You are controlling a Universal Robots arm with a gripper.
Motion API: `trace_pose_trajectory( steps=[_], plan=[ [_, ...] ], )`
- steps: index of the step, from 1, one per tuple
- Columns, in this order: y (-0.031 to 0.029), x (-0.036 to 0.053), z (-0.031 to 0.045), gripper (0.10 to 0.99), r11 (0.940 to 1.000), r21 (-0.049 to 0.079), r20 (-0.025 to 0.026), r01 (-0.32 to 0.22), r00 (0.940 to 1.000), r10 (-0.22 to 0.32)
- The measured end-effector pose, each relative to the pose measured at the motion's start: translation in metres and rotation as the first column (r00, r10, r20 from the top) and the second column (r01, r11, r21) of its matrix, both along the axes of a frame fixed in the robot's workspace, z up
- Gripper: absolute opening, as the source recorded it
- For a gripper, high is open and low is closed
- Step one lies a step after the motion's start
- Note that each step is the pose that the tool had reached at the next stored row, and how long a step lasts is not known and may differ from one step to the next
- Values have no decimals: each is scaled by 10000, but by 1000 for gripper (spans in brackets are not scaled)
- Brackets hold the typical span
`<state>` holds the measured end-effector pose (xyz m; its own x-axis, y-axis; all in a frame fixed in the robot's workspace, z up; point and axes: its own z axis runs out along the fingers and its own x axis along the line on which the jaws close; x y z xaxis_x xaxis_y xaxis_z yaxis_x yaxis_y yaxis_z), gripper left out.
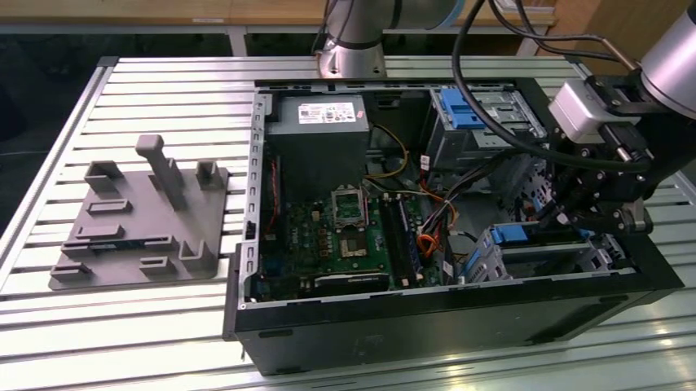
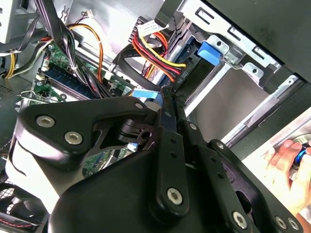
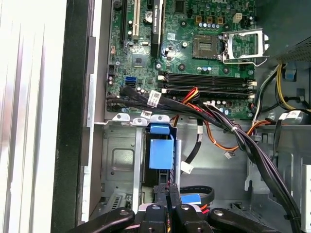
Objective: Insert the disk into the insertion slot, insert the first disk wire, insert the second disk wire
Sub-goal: 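Insert the second disk wire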
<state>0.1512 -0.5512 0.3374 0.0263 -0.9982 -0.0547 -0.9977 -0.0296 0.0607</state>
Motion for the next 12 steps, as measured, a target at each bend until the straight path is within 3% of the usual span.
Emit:
trace_pose_trajectory(
  steps=[12],
  plan=[
    [-3, 15, -20, 141, 10000, -2, 0, 0, 10000, 0]
  ],
)
